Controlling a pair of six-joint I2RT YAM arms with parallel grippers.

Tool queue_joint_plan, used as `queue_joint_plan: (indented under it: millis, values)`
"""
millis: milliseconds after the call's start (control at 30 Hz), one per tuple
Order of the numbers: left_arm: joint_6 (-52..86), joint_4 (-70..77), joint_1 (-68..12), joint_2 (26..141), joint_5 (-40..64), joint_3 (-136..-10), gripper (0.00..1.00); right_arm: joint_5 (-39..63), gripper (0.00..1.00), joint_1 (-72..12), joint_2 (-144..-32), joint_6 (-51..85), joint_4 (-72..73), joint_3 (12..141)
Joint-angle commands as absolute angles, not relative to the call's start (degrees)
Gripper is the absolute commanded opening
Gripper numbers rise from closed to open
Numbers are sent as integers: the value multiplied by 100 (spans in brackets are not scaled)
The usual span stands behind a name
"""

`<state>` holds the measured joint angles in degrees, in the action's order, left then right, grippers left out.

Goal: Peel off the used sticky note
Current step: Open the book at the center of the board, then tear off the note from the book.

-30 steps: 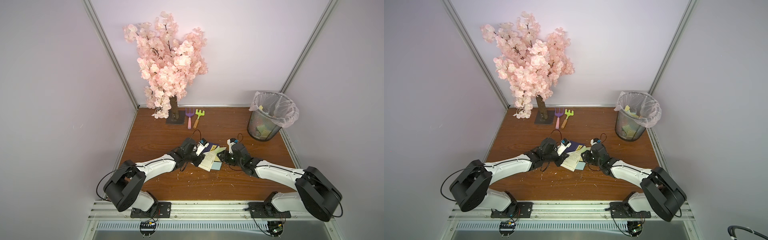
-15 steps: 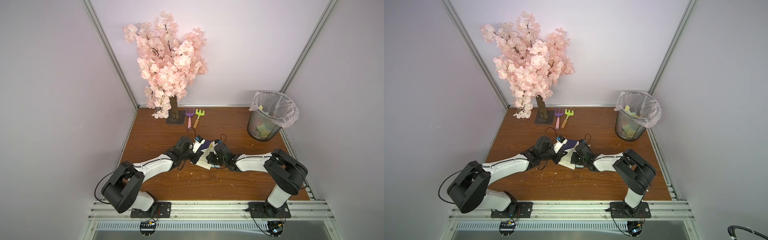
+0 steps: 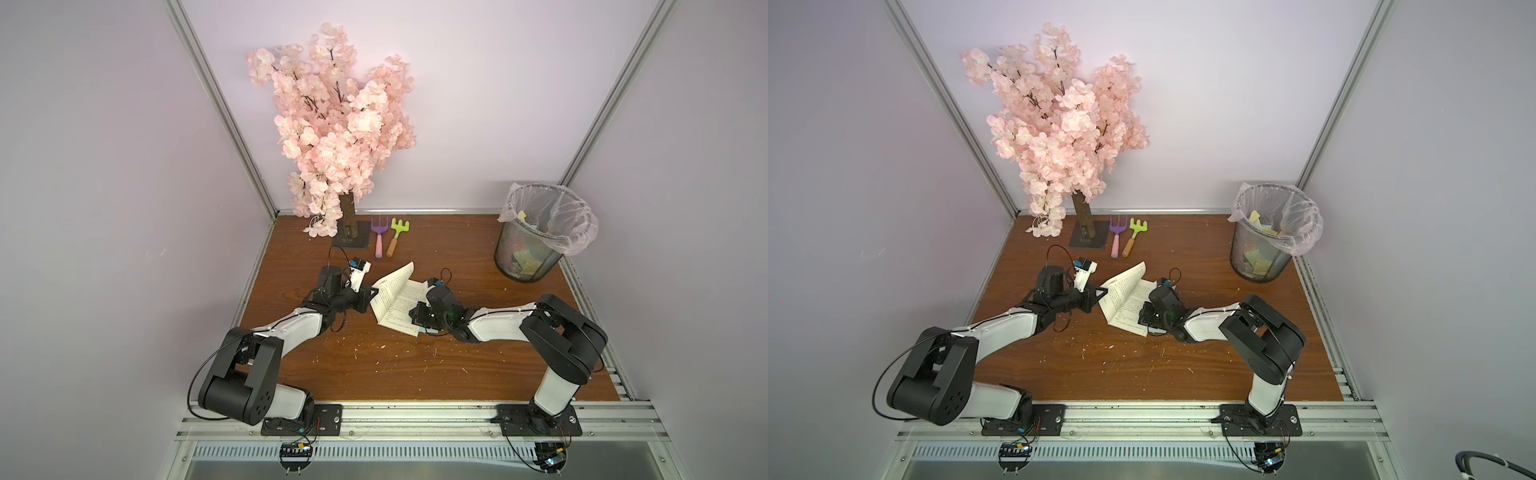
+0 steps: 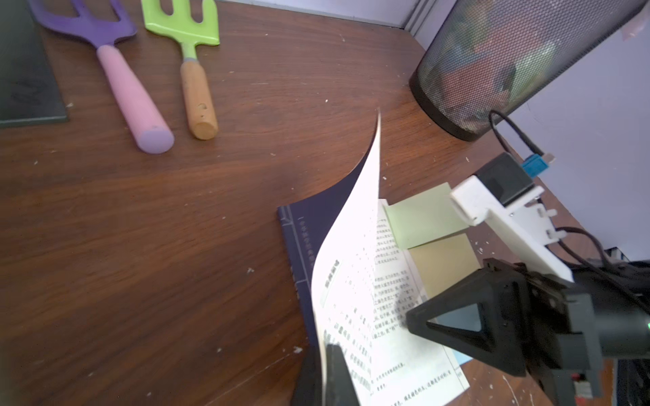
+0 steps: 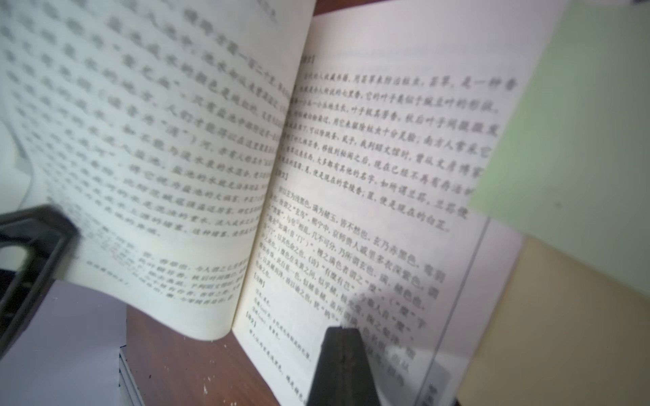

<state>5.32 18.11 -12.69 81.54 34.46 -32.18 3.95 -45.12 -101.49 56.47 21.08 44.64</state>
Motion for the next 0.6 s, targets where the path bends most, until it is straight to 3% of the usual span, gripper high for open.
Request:
queue_joint_plan:
  millis: [0, 267, 367, 567]
  values:
    - [782, 2010, -975, 8309, 3915, -3108, 4, 357, 5, -4518, -10267, 5423, 1467, 4710]
    - [943, 2151, -940, 8586, 3959, -3114, 4, 618, 23, -4365, -9678, 5030, 810, 5295]
    - [954, 2174, -940, 8555, 3920, -3091, 4, 908, 32, -4020, -9196, 5053, 793, 5078]
    - [963, 2188, -940, 8578, 3938, -3083, 4, 1128, 39, -3148, -8134, 4896, 550, 4356]
